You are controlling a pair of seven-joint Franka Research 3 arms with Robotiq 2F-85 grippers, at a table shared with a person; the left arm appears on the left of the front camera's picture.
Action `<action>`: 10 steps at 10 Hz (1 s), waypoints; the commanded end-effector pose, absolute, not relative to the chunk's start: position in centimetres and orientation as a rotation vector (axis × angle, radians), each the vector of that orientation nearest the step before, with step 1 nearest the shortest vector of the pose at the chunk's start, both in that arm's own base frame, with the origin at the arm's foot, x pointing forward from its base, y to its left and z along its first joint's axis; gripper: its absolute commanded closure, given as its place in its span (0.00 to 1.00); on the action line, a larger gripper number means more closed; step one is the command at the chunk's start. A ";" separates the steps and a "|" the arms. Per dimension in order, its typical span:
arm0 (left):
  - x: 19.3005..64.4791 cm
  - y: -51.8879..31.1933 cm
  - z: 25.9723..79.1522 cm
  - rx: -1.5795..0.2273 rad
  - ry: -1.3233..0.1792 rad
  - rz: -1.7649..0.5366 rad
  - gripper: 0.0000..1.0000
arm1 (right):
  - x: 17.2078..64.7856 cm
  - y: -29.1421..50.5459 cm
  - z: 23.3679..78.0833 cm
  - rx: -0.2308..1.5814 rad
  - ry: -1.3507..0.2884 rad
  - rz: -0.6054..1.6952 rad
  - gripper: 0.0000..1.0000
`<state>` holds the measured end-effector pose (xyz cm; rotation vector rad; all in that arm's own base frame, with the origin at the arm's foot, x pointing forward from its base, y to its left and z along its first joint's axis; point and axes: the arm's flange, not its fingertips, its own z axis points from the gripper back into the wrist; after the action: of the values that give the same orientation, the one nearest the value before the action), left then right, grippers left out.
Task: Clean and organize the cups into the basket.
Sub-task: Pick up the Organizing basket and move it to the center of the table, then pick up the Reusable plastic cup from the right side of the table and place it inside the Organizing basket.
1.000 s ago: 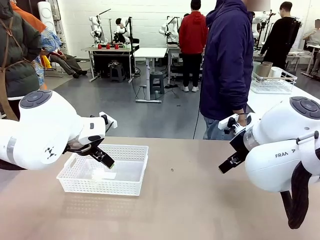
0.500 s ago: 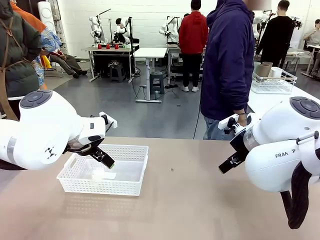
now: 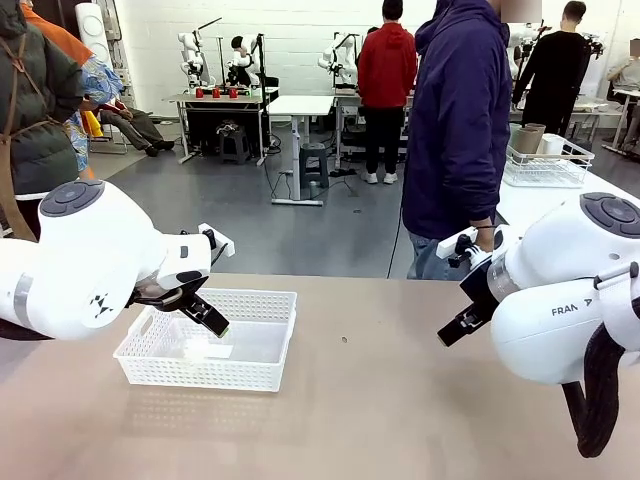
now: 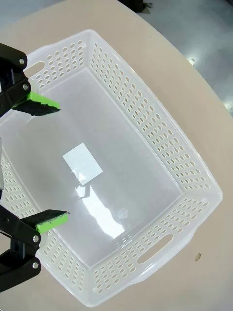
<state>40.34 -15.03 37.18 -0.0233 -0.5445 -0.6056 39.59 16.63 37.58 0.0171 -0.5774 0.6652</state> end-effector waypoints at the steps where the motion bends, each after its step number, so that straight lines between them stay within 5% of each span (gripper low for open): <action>1: 39.1 -14.7 38.5 -0.036 -0.518 -0.702 0.00 | 37.0 16.5 39.7 -0.032 -0.579 0.676 0.00; 5: 32.2 -12.1 46.0 0.059 -0.431 -0.685 0.00 | 28.4 14.8 44.3 0.001 -0.472 0.744 0.00; 8: 28.2 -10.5 48.7 0.120 -0.519 -0.661 0.00 | 23.0 13.7 45.5 -0.053 -0.478 0.750 0.00; 9: 27.6 -10.4 48.7 0.105 -0.544 -0.668 0.00 | 22.2 13.3 45.6 -0.104 -0.508 0.722 0.00; 10: 32.0 -11.5 51.5 0.074 -0.490 -0.685 0.00 | 29.5 16.9 50.2 -0.042 -0.464 0.770 0.00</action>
<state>30.90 -11.22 53.07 0.0819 -0.5264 -0.6822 27.80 16.41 51.95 -0.0599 -0.4828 0.7623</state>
